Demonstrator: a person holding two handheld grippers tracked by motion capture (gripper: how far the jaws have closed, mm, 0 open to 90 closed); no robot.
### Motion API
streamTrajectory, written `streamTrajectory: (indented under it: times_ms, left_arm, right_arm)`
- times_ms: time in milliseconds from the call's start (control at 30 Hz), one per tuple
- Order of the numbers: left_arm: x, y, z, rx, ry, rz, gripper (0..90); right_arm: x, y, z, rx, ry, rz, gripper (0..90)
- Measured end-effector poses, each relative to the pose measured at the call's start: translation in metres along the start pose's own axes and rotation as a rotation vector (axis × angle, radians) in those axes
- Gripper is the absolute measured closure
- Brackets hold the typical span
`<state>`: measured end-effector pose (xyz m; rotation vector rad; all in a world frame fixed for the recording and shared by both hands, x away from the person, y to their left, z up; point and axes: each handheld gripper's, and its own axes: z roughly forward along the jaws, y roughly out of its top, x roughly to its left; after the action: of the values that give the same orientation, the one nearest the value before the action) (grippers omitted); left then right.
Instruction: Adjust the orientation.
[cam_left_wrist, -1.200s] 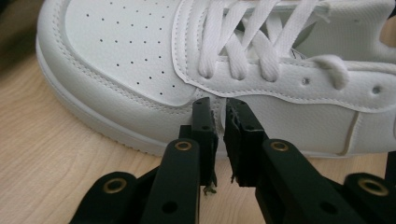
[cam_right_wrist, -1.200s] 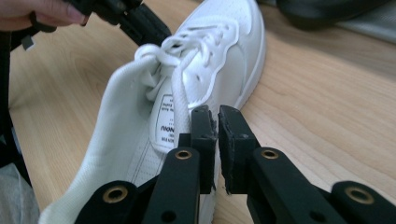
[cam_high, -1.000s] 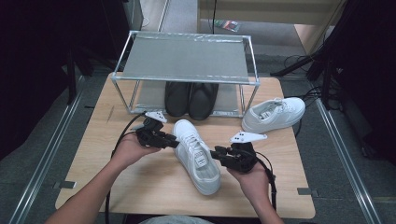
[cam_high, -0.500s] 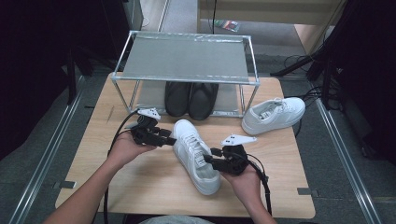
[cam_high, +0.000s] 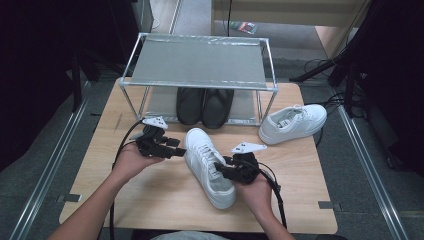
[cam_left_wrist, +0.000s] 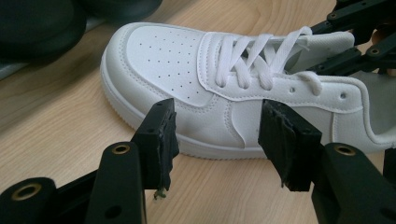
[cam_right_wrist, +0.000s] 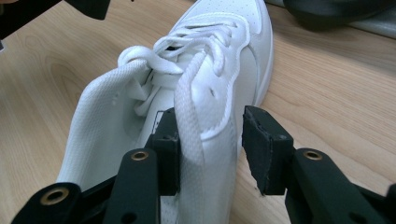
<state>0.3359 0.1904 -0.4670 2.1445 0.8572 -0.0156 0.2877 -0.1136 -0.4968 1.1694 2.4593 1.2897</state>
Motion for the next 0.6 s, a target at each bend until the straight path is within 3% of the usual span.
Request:
streamTrajectory:
  times_ms: [300, 333, 433, 500, 600]
  left_arm:
    - [-0.002, -0.012, -0.012, -0.035, 0.034, -0.013, 44.3]
    - [-0.002, -0.014, -0.015, -0.052, 0.042, -0.016, 44.2]
    - [-0.002, -0.017, -0.018, -0.05, 0.051, -0.019, 43.7]
    - [-0.002, -0.02, -0.019, -0.051, 0.061, -0.027, 42.7]
    - [-0.001, -0.024, -0.023, -0.058, 0.069, -0.036, 41.7]
  right_arm:
    - [-0.001, 0.007, 0.014, -0.018, 0.006, -0.005, 62.1]
    - [-0.001, 0.009, 0.016, -0.025, -0.003, -0.015, 64.1]
    - [-0.002, 0.011, 0.017, -0.024, -0.008, -0.01, 67.6]
    - [0.0, 0.013, 0.017, -0.022, -0.038, -0.022, 75.4]
    - [0.0, 0.016, 0.017, -0.017, -0.056, -0.024, 79.0]
